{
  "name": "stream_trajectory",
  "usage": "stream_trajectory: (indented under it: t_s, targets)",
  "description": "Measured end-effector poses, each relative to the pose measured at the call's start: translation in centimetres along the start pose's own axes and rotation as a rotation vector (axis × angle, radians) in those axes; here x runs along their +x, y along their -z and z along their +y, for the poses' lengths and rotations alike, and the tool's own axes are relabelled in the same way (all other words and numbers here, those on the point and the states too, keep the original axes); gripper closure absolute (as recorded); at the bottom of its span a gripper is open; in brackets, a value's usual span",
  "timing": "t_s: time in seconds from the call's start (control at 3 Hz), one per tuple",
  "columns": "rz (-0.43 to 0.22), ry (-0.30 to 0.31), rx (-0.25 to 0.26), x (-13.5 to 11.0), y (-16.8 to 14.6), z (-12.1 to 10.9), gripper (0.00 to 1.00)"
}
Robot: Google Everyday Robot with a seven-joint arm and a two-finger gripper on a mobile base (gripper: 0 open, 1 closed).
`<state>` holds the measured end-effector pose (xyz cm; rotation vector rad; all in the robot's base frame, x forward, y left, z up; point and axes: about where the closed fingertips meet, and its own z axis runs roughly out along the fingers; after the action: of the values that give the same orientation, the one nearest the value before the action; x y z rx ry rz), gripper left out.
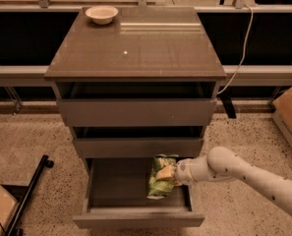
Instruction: Pick green jalapeno chip bag from bottom drawer and place on counter
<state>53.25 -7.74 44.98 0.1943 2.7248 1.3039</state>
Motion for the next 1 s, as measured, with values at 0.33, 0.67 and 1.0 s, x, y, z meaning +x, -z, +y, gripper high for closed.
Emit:
stream_trajectory:
  t_s: [0.33,0.67,1.0]
  targets:
    - [-0.095,0.093,0.087,-1.2,5.5,3.7,1.00]
    - [-0.226,0.203,0.170,-2.6,11.0,9.2,1.00]
    - [-0.384,0.305,0.226,-3.4,16.1,16.5,1.00]
